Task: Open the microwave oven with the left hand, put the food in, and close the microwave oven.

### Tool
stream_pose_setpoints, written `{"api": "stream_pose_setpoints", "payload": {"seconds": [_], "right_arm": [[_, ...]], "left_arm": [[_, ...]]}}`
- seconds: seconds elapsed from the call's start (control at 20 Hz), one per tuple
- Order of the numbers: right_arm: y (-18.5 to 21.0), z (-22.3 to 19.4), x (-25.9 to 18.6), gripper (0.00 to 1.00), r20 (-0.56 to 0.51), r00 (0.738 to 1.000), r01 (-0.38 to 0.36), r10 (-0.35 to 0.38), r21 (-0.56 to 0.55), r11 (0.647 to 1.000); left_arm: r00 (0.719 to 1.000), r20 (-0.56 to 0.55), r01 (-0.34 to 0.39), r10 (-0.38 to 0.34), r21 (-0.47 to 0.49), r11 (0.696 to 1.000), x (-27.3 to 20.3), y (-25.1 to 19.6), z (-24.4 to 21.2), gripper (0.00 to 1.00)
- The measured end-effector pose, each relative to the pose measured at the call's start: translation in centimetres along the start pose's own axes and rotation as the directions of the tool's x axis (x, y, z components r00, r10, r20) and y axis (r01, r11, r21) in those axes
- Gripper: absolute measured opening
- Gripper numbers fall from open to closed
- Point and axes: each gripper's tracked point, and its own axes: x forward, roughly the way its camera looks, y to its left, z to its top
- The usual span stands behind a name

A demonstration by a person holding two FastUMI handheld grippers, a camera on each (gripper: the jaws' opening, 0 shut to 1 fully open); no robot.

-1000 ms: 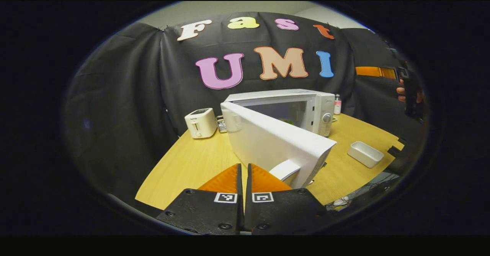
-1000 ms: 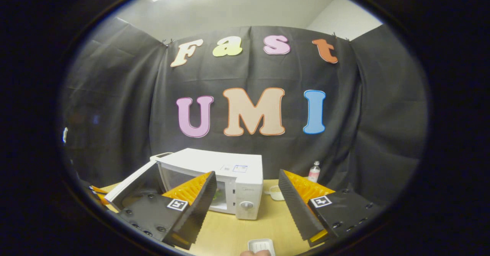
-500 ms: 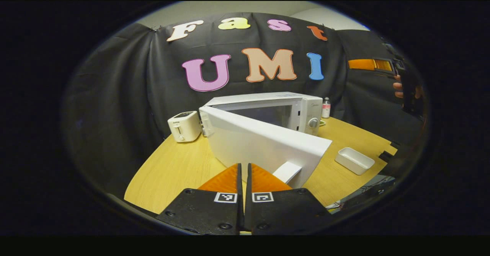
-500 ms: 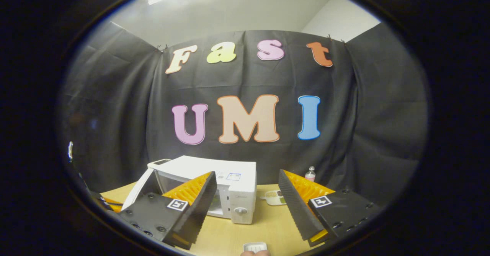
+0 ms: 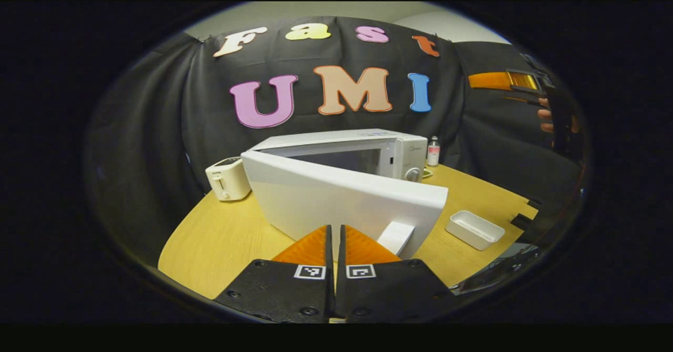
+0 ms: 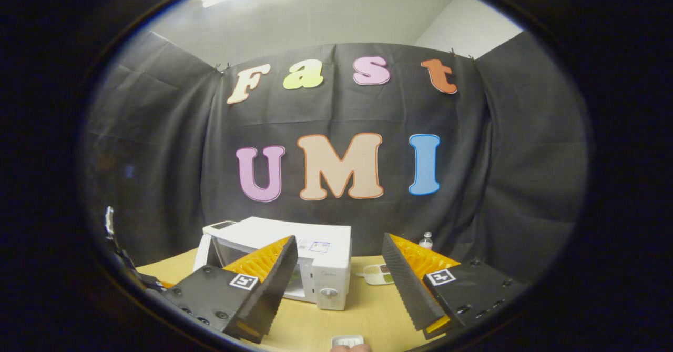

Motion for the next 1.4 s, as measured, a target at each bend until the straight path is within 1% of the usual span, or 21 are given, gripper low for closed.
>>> {"api": "stream_pose_setpoints", "payload": {"seconds": [0.15, 0.45, 0.75, 1.05, 1.1, 1.3, 1.4], "right_arm": [[-0.1, 0.0, 0.1, 0.92, 0.003, 1.0, 0.0, 0.0, -0.007, 1.0], [-0.5, -0.2, 0.0, 0.92, -0.005, 1.0, 0.0, 0.0, -0.019, 1.0], [-0.9, -0.1, 0.4, 0.92, -0.007, 1.0, 0.0, 0.0, -0.018, 1.0], [-1.4, 0.6, 0.9, 0.91, 0.007, 1.0, 0.001, -0.001, -0.008, 1.0], [-1.5, 0.7, 1.0, 0.92, 0.007, 1.0, 0.0, 0.0, -0.009, 1.0], [-1.9, 0.9, 1.8, 0.92, 0.009, 1.0, 0.0, 0.0, -0.006, 1.0], [-2.2, 0.9, 2.0, 0.92, 0.007, 1.0, 0.004, -0.004, -0.005, 1.0]], "left_arm": [[1.0, 0.001, 0.015, -0.015, 0.01, 1.0, 1.3, -0.5, 0.7, 0.0], [1.0, 0.011, 0.012, -0.011, -0.054, 0.998, 3.8, -0.7, 2.3, 0.0], [0.999, 0.012, 0.04, -0.04, -0.037, 0.998, 6.0, -2.1, 3.0, 0.0], [0.997, 0.029, 0.074, -0.073, -0.019, 0.997, 8.6, -4.3, 4.7, 0.0], [0.997, 0.032, 0.076, -0.075, -0.016, 0.997, 9.2, -4.5, 5.0, 0.01], [0.996, 0.042, 0.083, -0.082, -0.012, 0.996, 11.0, -5.2, 6.2, 0.0], [0.996, 0.042, 0.073, -0.073, -0.012, 0.997, 11.9, -5.2, 6.5, 0.0]]}}
